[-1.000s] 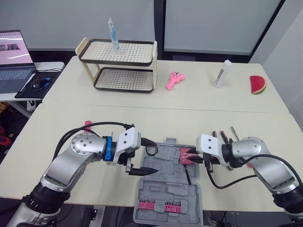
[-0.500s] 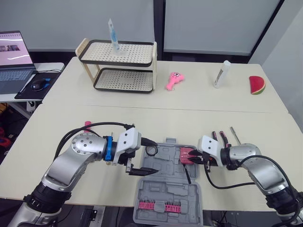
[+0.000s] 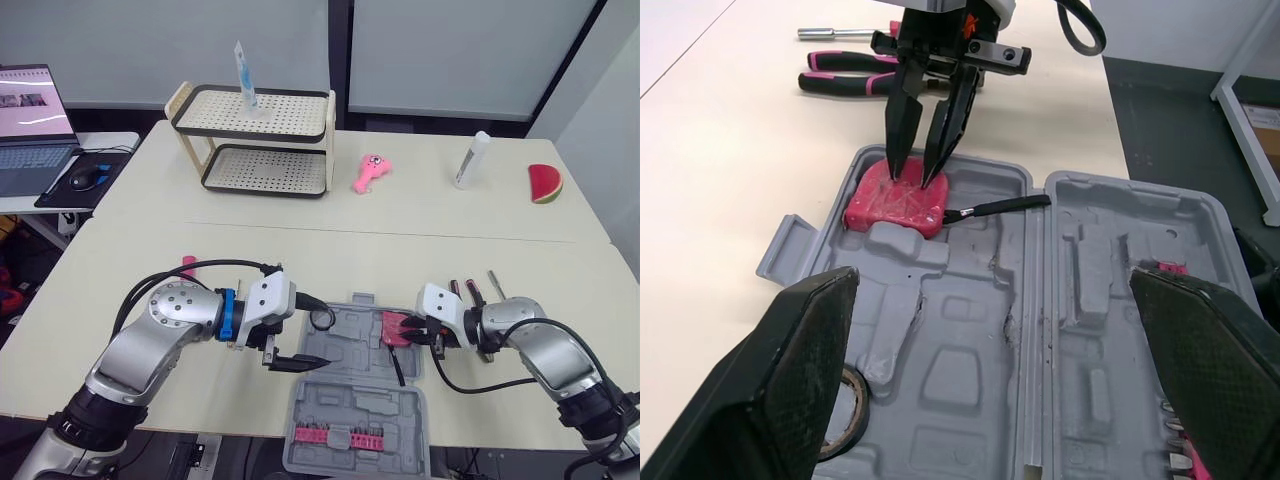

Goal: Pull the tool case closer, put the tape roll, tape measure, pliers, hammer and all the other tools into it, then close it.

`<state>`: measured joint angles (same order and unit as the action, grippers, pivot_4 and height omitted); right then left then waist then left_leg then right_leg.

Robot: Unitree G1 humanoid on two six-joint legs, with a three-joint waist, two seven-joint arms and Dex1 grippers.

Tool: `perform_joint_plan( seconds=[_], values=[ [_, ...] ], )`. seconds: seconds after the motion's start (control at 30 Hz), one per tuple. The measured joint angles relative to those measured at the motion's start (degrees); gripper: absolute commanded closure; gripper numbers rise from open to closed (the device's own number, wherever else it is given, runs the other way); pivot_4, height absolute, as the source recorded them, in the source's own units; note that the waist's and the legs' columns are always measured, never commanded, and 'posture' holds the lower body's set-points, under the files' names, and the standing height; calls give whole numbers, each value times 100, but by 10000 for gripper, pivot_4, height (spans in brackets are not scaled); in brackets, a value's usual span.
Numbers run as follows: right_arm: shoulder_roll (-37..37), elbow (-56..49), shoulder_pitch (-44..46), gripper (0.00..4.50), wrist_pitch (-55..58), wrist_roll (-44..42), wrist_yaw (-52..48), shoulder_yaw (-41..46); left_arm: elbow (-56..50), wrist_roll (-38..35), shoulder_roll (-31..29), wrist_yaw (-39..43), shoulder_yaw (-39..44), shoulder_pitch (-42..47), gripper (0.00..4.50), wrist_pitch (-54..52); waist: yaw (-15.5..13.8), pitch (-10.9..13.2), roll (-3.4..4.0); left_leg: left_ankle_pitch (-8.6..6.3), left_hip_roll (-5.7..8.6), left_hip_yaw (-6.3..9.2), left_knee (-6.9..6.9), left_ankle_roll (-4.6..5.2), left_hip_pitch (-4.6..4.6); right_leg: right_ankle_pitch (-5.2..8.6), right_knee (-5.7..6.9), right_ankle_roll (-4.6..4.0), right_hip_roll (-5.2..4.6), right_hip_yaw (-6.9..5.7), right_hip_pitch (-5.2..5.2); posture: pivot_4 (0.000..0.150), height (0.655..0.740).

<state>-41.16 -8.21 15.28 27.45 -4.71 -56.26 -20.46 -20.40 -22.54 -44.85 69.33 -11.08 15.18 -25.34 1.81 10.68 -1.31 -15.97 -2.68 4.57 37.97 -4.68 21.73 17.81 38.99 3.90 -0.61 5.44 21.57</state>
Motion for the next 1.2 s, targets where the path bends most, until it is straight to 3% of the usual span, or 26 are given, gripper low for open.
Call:
perform_joint_plan(
  seconds=[0.27,0.5,0.73,0.87,1.0,1.2],
  values=[
    [219,-82,-133,34874,-444,-6,137,193,455,-13,-34,-75,465,-211,0,317,45,4,5,0,-2,0,-1,0,8,-1,10,-1,3,4,18,1500,7350],
    [-6,-1678,-539,34874,-160,-349,399,1112,1221,-210,-219,-246,1804,-943,0,603,17,11,17,-1,-2,2,-6,1,21,0,12,-3,0,-1,32,1500,7350],
    [-378,-2587,-2503,21672,216,-618,647,3514,2371,-255,-325,-638,3405,-1926,0,827,-33,6,10,-1,-1,0,-3,0,17,0,12,-3,-6,-9,17,1500,7350],
    [-21,-2561,-3702,12756,98,-707,703,4947,2608,-307,-176,-1017,4004,-2522,0,775,-14,-9,-1,-1,-4,-3,-6,0,2,2,10,-3,-5,-6,4,1500,7350],
    [420,-2383,-4682,654,-322,-780,657,5531,2660,-368,-22,-1260,4258,-3016,0,596,4,-20,-5,-2,-5,-8,-7,-1,-9,5,9,-6,-4,-1,-4,1500,7350],
    [1003,-1953,-5486,210,-1117,-783,642,5716,2666,-413,14,-1366,4467,-3633,0,411,22,-28,-9,-3,-8,-25,-16,-3,-25,15,7,-17,-5,16,-6,1500,7350]
  ],
)
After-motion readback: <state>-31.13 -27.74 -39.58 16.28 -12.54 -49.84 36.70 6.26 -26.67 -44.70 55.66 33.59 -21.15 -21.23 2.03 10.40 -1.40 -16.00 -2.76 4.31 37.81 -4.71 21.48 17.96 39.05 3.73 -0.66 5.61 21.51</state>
